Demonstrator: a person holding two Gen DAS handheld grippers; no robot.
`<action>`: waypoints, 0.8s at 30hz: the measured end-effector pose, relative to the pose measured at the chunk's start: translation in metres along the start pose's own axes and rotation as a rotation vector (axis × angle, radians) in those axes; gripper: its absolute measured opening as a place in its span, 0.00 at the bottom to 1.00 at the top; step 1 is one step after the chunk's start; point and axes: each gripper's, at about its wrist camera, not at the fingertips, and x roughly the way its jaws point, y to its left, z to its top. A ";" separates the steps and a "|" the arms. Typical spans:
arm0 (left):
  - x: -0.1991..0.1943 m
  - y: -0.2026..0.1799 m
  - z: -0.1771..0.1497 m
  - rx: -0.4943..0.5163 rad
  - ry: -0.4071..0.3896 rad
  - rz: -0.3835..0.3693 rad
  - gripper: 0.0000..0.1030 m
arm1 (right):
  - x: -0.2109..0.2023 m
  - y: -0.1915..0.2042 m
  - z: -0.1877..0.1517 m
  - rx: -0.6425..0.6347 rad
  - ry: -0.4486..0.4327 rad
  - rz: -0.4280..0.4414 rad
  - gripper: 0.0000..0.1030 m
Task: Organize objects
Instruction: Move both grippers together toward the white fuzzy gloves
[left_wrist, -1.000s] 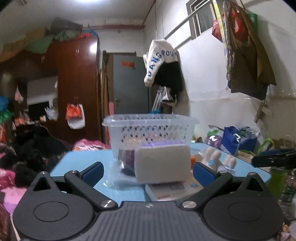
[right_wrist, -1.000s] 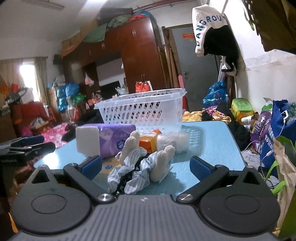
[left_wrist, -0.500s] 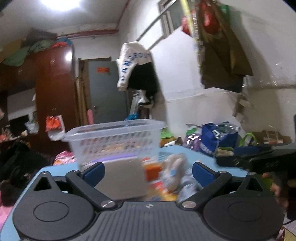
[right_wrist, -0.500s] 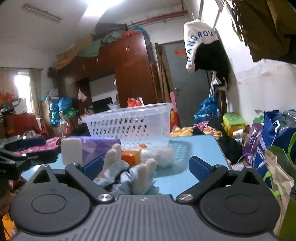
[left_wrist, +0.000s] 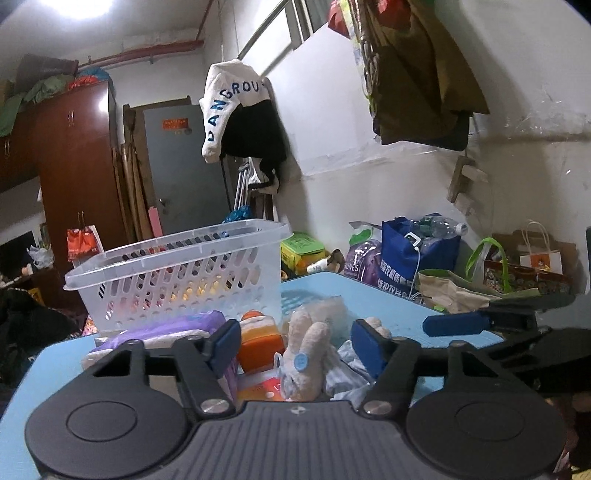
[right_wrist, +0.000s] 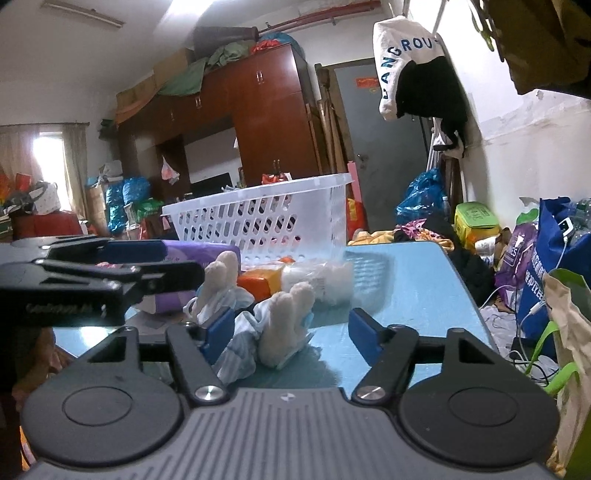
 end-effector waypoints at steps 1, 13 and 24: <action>0.003 0.000 0.001 -0.002 0.007 -0.006 0.61 | 0.002 0.001 -0.001 -0.007 0.002 0.000 0.67; 0.030 -0.005 -0.006 -0.002 0.081 -0.040 0.35 | 0.012 0.004 -0.003 -0.004 0.019 0.010 0.44; 0.031 0.004 -0.009 -0.030 0.083 -0.054 0.29 | 0.011 -0.002 0.002 0.058 0.006 0.021 0.39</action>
